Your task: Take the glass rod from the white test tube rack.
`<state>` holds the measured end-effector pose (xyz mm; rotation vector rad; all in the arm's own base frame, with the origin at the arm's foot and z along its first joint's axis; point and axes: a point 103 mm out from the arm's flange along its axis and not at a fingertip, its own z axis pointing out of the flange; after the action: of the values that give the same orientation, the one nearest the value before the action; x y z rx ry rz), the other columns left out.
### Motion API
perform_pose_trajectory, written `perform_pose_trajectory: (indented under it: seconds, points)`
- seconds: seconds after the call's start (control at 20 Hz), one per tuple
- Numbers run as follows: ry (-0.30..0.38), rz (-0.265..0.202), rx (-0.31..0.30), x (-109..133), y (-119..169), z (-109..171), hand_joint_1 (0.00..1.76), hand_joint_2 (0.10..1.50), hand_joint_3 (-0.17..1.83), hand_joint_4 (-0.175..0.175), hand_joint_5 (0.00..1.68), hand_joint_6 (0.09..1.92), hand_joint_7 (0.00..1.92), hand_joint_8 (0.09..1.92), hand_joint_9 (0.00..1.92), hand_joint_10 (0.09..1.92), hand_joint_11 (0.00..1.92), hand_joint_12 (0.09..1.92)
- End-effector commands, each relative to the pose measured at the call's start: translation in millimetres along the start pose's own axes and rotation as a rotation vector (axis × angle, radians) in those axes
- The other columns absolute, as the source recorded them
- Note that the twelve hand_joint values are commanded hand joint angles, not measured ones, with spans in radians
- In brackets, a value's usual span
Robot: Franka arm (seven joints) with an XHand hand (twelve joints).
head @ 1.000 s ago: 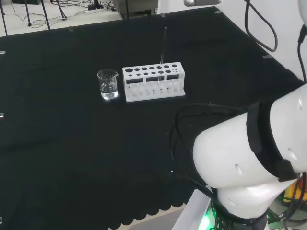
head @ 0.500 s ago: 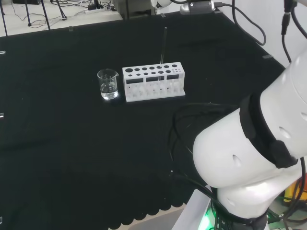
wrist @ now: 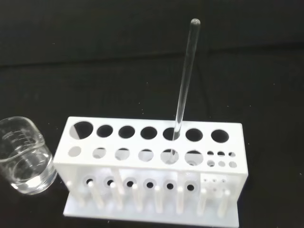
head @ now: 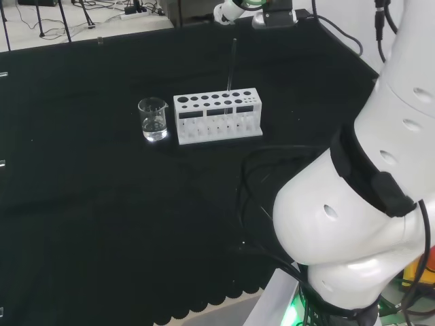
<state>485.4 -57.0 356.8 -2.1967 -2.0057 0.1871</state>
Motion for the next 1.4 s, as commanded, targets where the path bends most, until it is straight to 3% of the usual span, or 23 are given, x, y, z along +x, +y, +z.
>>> perform_pose_trajectory:
  seconds: [0.05, 0.35, 0.8, 1.1, 1.25, 1.4]
  points:
    - [0.012, -0.019, -0.01, -11, 48, 12, 0.55, 0.98, 0.47, -0.175, 0.0, 0.09, 0.01, 0.09, 0.0, 0.34, 0.0, 0.58]
    - [-0.001, -0.025, 0.02, -16, 66, 28, 0.55, 0.99, 0.45, -0.175, 0.0, 0.09, 0.01, 0.09, 0.0, 0.37, 0.0, 0.62]
    - [-0.029, -0.03, 0.079, -18, 75, 60, 0.55, 1.01, 0.42, -0.175, 0.0, 0.09, 0.0, 0.31, 0.0, 0.57, 0.0, 0.91]
    - [-0.047, -0.039, 0.087, -18, 74, 78, 0.54, 1.0, 0.44, -0.175, 0.0, 0.09, 0.0, 0.65, 0.03, 0.88, 0.0, 1.12]
    - [-0.044, -0.041, 0.1, -16, 72, 87, 0.54, 0.99, 0.46, -0.175, 0.02, 0.09, 0.05, 0.89, 0.18, 0.96, 0.0, 1.3]
    - [-0.038, -0.042, 0.108, -19, 72, 94, 0.54, 0.98, 0.49, -0.175, 0.04, 0.09, 0.14, 0.99, 0.34, 0.97, 0.02, 1.44]
